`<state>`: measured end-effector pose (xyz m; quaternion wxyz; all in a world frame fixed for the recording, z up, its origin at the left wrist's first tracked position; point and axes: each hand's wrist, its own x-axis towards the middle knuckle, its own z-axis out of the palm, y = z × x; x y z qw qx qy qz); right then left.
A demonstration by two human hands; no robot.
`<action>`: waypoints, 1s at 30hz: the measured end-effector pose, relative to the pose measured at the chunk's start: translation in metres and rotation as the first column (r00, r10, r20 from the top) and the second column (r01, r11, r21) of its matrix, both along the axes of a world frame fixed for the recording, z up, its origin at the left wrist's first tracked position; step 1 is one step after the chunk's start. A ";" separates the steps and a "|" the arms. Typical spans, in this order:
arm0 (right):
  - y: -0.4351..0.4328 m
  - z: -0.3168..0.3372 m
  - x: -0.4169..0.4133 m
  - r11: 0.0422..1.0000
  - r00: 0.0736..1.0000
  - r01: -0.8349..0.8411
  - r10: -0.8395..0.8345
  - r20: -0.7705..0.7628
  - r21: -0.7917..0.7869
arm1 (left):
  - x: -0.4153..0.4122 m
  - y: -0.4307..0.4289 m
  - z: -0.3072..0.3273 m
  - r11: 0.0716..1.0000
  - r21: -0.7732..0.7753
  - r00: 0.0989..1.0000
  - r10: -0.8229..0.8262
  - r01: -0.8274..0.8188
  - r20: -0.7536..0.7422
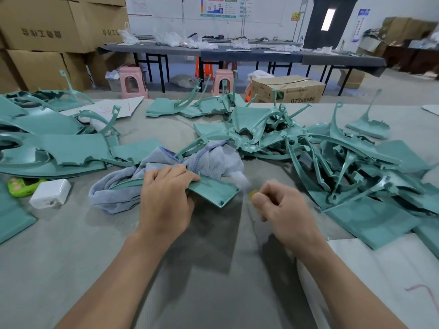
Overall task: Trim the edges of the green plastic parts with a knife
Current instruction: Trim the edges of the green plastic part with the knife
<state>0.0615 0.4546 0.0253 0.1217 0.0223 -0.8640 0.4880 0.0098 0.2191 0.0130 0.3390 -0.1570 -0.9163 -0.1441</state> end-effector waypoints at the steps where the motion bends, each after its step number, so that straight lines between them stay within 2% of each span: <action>1: -0.005 0.003 0.007 0.990 0.992 -0.129 0.128 -0.013 -0.062 | 0.000 0.000 0.000 1.000 0.001 1.000 -0.002 0.002 -0.002; 3: -0.012 0.002 0.015 0.957 0.961 -0.278 0.278 -0.014 -0.088 | -0.001 0.000 -0.001 1.000 0.003 1.000 -0.006 0.006 -0.005; 4: -0.014 0.001 0.014 0.957 0.959 -0.281 0.283 0.009 -0.075 | -0.001 -0.001 -0.001 1.000 0.005 1.000 -0.007 0.007 -0.005; 7: -0.013 -0.006 0.004 0.993 0.991 -0.109 0.105 0.082 0.043 | -0.001 -0.001 -0.001 1.000 -0.001 1.000 -0.008 0.008 0.007; 9: -0.008 -0.007 -0.001 0.982 0.993 0.081 -0.094 0.065 0.171 | -0.001 0.000 -0.001 1.000 0.002 1.000 -0.007 0.007 0.018; 10: -0.006 -0.007 -0.001 0.982 0.993 0.098 -0.107 0.045 0.159 | -0.002 0.000 -0.001 1.000 0.006 1.000 -0.008 0.008 0.019; 12: -0.004 -0.007 0.002 0.998 0.999 -0.051 0.050 0.015 0.029 | -0.002 0.000 0.000 1.000 0.007 1.000 -0.015 0.015 0.015; 14: -0.009 -0.006 0.005 0.987 0.985 -0.161 0.160 0.061 0.006 | -0.002 0.000 0.001 1.000 0.004 1.000 -0.020 0.020 0.012; 16: -0.008 -0.010 -0.004 0.988 0.991 -0.005 -0.015 0.130 0.154 | -0.001 0.000 0.001 1.000 0.001 1.000 -0.016 0.016 0.022; 18: -0.003 -0.008 -0.011 0.923 0.952 0.238 -0.283 0.117 0.301 | -0.001 0.000 0.001 1.000 0.000 0.999 -0.016 0.016 0.031; 19: 0.001 -0.009 -0.011 0.919 0.947 0.288 -0.316 0.064 0.268 | -0.001 0.000 0.001 1.000 0.000 0.999 -0.016 0.016 0.032; 20: 0.003 -0.009 -0.010 0.949 0.964 0.259 -0.267 0.019 0.181 | 0.000 0.000 0.001 1.000 -0.001 0.999 -0.017 0.017 0.032; 22: -0.001 -0.007 -0.005 0.995 0.997 0.076 -0.077 0.019 0.062 | 0.000 0.000 0.002 1.000 -0.003 0.999 -0.018 0.019 0.027; 23: -0.003 -0.008 -0.003 0.995 0.997 0.033 -0.040 0.068 0.094 | 0.000 0.000 0.001 1.000 -0.006 0.999 -0.017 0.017 0.027; 24: -0.003 -0.011 -0.005 0.982 0.989 0.070 -0.091 0.114 0.175 | 0.000 -0.001 0.001 1.000 -0.009 0.999 -0.015 0.016 0.032; 26: 0.003 -0.011 -0.012 0.899 0.933 0.268 -0.332 0.140 0.347 | 0.000 -0.001 0.000 1.000 -0.008 0.999 -0.015 0.016 0.042; 28: 0.010 -0.009 -0.013 0.855 0.880 0.401 -0.459 0.123 0.328 | 0.000 -0.001 0.001 1.000 -0.002 0.999 -0.018 0.018 0.049; 30: 0.012 -0.008 -0.010 0.845 0.872 0.441 -0.483 0.079 0.303 | 0.000 -0.002 0.001 1.000 0.002 0.998 -0.027 0.027 0.054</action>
